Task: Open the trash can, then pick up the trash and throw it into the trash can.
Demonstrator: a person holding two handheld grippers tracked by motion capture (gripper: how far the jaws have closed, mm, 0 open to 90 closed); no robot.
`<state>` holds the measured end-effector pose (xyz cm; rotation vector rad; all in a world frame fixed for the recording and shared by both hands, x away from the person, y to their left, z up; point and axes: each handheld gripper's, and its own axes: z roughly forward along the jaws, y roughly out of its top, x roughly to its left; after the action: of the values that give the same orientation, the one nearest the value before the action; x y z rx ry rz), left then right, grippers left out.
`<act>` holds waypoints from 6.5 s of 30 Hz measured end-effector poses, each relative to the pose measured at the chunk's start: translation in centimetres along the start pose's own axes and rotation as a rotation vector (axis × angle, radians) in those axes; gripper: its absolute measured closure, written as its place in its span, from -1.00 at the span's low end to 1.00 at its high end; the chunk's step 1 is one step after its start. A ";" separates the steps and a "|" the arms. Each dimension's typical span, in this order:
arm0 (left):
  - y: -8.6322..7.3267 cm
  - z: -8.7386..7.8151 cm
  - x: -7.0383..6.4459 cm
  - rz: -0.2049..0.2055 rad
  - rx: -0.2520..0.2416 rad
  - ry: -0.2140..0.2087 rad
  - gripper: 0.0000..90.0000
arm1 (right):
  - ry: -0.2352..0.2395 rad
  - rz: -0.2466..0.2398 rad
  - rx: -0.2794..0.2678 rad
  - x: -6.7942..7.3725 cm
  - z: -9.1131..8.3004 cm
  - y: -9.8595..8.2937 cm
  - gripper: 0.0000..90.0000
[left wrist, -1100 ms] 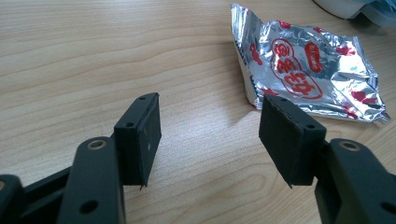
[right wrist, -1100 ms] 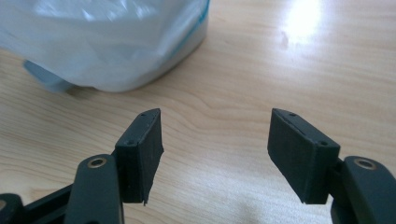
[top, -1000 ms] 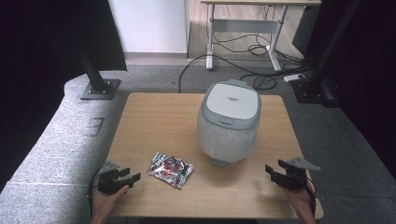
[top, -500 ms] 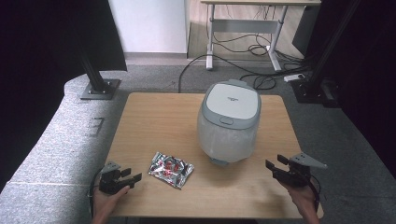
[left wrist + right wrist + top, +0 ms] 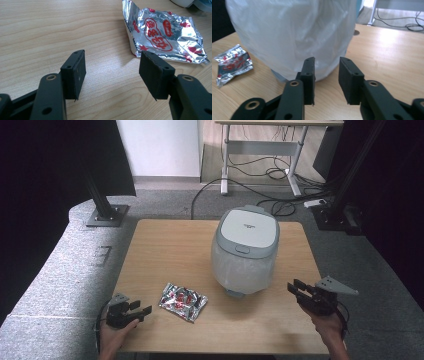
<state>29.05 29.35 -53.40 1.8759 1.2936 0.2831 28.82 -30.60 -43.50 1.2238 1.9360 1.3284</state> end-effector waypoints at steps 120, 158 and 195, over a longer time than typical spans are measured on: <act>-0.3 0.6 -0.5 0.019 0.043 -0.032 -0.14 | 0.286 -0.161 -0.072 6.5 5.7 12.8 0.98; -0.4 0.9 -0.7 0.026 0.054 -0.027 -0.15 | 0.142 0.010 0.105 -0.8 5.9 -5.1 0.30; 0.7 0.8 -0.7 -0.001 0.001 -0.061 -0.07 | 0.068 -0.022 0.167 -0.6 6.3 -7.4 -0.09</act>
<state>29.65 28.27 -53.22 1.8701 1.2534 0.2231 31.05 -29.05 -52.86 1.2456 2.1384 1.2321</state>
